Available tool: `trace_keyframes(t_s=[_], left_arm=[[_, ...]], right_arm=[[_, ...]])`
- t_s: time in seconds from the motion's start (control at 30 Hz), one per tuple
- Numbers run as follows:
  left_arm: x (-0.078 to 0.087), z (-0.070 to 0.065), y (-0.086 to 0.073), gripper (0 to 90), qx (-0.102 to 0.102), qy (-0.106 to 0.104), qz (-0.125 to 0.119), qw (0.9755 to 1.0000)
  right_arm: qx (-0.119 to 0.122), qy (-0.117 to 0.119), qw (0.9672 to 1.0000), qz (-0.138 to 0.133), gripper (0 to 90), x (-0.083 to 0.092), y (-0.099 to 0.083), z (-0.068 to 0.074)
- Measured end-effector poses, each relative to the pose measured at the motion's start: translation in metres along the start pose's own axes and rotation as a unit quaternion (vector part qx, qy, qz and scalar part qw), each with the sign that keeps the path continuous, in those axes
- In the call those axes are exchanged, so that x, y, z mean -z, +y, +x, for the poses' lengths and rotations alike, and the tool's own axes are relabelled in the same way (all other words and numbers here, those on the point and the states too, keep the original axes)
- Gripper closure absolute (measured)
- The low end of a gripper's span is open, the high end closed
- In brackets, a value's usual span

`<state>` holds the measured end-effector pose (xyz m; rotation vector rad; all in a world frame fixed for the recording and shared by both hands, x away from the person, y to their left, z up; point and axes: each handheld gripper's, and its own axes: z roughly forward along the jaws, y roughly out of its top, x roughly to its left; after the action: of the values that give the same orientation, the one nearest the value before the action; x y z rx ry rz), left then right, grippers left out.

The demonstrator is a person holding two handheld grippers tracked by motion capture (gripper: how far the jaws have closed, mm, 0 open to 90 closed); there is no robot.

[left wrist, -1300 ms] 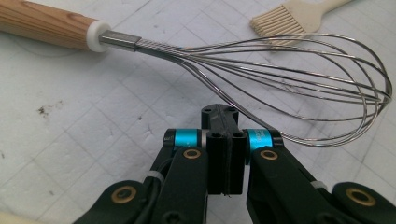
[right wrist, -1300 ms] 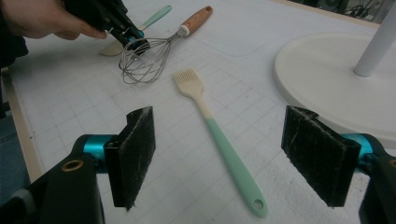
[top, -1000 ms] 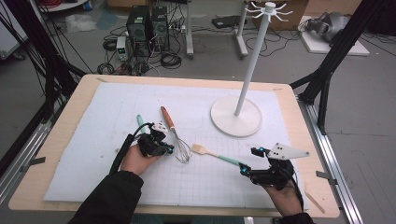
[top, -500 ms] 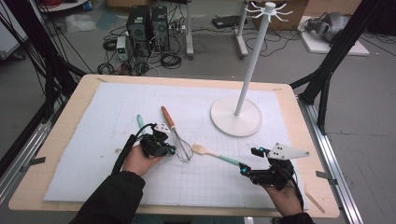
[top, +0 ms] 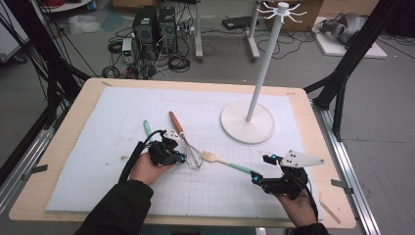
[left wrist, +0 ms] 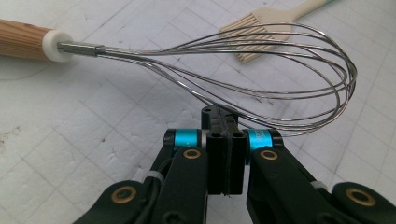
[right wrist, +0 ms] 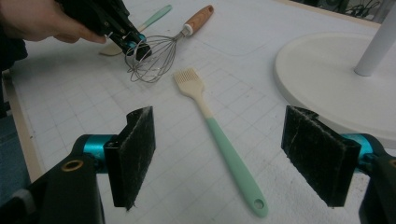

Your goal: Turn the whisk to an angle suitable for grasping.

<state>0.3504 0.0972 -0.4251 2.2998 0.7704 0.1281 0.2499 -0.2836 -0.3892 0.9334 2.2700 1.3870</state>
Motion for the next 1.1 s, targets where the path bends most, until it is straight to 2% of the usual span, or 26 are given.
trace_keyframes(t_s=[1.1], left_arm=[[-0.008,-0.01,0.006,89.6,-0.014,-0.012,0.005,0.9998]], right_arm=[[0.0,-0.001,1.0,0.0,24.9,0.0,0.0,0.0]])
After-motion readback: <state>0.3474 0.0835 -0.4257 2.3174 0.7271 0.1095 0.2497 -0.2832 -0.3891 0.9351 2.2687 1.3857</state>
